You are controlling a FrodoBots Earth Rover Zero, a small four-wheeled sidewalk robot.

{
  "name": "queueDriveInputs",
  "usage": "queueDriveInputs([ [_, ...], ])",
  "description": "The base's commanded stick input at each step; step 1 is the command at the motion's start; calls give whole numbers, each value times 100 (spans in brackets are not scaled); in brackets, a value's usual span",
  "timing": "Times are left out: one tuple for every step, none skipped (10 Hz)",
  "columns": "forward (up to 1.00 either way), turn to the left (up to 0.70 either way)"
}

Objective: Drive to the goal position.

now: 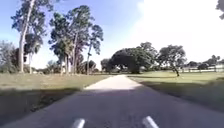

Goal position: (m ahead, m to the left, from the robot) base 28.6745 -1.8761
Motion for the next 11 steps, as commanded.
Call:
queueDriveInputs([
  [70,0],
  [70,0],
  [70,0],
  [70,0],
  [70,0],
  [70,0],
  [70,0],
  [70,0],
  [70,0],
  [70,0],
  [70,0],
])
